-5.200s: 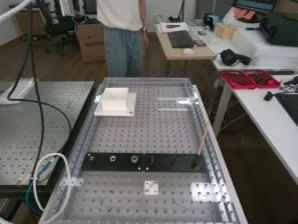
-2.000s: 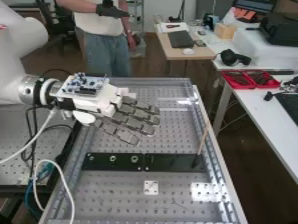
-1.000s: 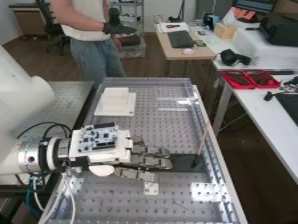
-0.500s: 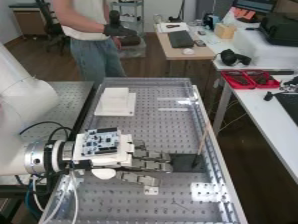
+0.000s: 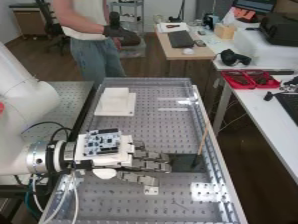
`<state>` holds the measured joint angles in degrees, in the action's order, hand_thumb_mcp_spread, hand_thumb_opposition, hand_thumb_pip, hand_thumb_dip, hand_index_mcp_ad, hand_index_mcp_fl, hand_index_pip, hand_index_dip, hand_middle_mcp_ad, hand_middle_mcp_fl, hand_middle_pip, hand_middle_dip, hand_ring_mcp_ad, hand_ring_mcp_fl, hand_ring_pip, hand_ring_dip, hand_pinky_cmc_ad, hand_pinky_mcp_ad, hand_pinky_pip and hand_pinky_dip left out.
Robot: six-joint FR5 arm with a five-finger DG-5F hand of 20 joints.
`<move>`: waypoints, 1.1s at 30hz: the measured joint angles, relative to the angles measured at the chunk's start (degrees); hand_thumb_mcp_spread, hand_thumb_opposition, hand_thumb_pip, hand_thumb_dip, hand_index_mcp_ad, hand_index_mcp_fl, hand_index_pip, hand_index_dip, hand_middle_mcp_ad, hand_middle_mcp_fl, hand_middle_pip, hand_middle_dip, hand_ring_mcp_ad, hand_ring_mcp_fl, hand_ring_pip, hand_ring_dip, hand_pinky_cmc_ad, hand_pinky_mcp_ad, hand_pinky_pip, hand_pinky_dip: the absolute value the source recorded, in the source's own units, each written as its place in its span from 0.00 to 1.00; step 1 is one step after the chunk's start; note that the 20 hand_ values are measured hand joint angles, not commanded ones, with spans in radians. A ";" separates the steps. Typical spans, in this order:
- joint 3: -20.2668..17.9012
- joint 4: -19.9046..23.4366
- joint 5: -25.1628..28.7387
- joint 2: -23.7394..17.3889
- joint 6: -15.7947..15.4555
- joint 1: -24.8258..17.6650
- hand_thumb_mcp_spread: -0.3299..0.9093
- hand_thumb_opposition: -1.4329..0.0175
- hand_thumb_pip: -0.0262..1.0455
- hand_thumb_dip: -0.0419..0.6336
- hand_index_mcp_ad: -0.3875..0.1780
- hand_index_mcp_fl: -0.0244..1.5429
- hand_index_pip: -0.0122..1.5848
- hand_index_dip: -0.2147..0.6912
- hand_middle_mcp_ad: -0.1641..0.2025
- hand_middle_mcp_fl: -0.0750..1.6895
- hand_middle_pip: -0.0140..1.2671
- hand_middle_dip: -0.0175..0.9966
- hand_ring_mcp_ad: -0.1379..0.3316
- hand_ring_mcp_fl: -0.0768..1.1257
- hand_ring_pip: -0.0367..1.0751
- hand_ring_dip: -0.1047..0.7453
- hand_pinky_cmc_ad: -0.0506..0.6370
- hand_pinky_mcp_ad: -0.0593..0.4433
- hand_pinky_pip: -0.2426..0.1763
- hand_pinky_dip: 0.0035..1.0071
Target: Grab the bearing and place it in the white container
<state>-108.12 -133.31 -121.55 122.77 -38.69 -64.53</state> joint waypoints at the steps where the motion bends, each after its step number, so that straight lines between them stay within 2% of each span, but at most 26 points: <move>1: 0.00 -0.11 -0.04 0.02 -0.04 -0.02 0.61 0.37 0.63 0.60 0.51 0.17 0.76 0.36 0.62 0.11 0.12 0.19 0.54 0.06 0.14 0.17 0.50 0.58 0.44 0.16; 4: -0.01 -0.40 -0.10 0.15 -0.34 -0.09 0.61 0.37 0.67 0.61 0.51 0.16 0.76 0.36 0.62 0.11 0.12 0.19 0.54 0.06 0.14 0.17 0.50 0.58 0.44 0.16; 8: -0.03 -0.16 -0.21 0.33 -0.14 -0.19 0.61 0.37 0.67 0.62 0.51 0.16 0.76 0.36 0.62 0.11 0.12 0.19 0.54 0.06 0.14 0.17 0.50 0.58 0.44 0.16; 19: 0.10 -0.09 0.23 0.66 -0.98 -0.36 0.61 0.37 0.64 0.63 0.51 0.16 0.77 0.36 0.62 0.12 0.12 0.19 0.54 0.06 0.14 0.17 0.50 0.58 0.44 0.16; 33: -0.03 -0.16 0.45 0.88 -1.53 -0.27 0.61 0.38 0.61 0.57 0.51 0.16 0.77 0.36 0.62 0.12 0.12 0.19 0.54 0.06 0.14 0.17 0.50 0.58 0.47 0.16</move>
<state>-108.16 -133.47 -121.11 123.65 -40.21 -64.81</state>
